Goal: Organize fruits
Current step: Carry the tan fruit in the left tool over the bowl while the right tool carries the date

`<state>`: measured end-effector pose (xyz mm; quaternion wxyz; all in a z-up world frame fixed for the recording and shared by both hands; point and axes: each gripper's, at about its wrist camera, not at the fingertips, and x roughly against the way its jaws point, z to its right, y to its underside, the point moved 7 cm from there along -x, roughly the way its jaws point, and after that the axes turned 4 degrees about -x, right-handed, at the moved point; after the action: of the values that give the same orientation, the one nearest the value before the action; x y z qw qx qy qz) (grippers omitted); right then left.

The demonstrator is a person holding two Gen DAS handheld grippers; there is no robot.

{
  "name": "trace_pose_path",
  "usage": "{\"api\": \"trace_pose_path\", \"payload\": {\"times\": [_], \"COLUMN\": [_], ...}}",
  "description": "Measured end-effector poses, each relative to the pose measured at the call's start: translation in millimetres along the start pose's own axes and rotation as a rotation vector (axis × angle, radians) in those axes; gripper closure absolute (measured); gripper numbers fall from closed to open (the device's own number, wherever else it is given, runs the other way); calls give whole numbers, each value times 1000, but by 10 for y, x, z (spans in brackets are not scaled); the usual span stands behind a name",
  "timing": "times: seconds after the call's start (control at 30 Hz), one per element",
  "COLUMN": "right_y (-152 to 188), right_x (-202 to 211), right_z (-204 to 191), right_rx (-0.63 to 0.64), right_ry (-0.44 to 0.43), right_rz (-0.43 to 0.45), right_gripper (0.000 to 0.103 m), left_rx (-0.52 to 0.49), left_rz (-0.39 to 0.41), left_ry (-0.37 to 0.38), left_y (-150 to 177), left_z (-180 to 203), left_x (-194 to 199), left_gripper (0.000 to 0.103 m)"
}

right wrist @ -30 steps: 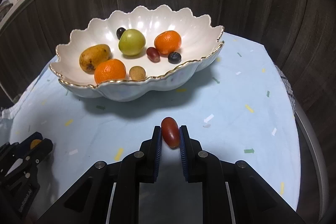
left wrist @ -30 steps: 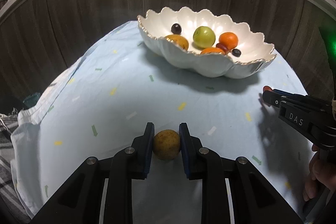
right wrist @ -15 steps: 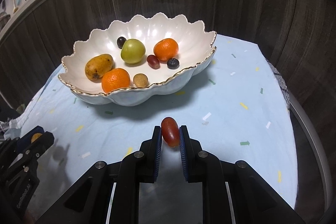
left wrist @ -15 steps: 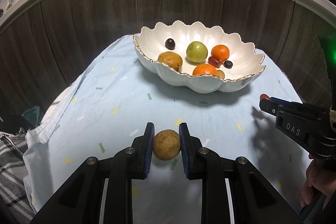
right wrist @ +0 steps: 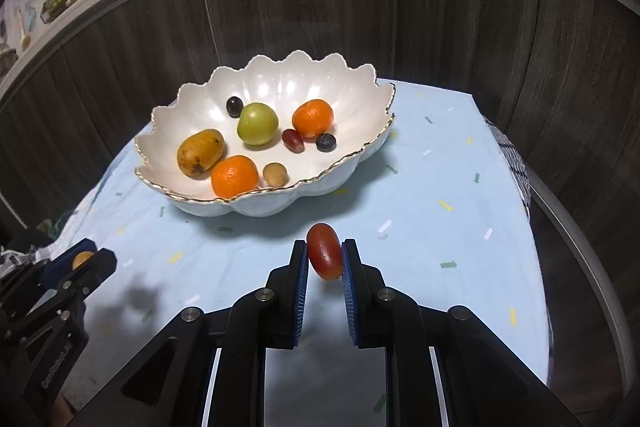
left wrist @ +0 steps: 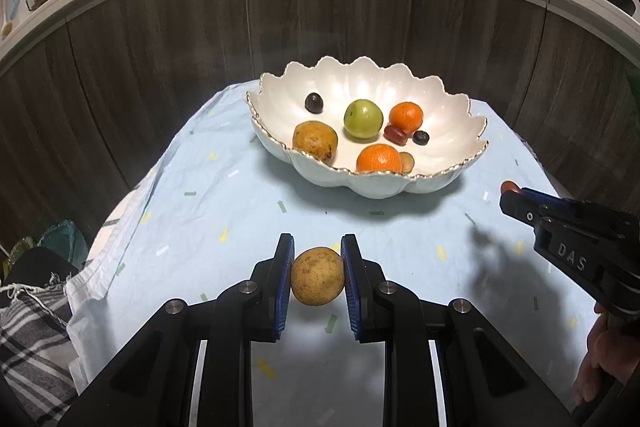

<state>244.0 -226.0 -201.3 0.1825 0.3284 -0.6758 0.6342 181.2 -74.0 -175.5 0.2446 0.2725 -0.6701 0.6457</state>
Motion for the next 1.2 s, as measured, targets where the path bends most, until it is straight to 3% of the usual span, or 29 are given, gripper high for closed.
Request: {"api": "trace_pose_path", "payload": {"times": [0.67,1.2], "right_y": [-282,-665], "right_x": [401,427], "right_z": [-146,-263], "right_rx": [-5,14], "right_ry": [-1,9], "right_rz": [57,102], "right_gripper": [85,85], "left_rx": [-13,-70], "left_rz": [36,60], "left_ry": [70,128], "left_y": [-474,-895], "left_z": [6,6], "left_x": [90,-15], "left_gripper": [79,79]}}
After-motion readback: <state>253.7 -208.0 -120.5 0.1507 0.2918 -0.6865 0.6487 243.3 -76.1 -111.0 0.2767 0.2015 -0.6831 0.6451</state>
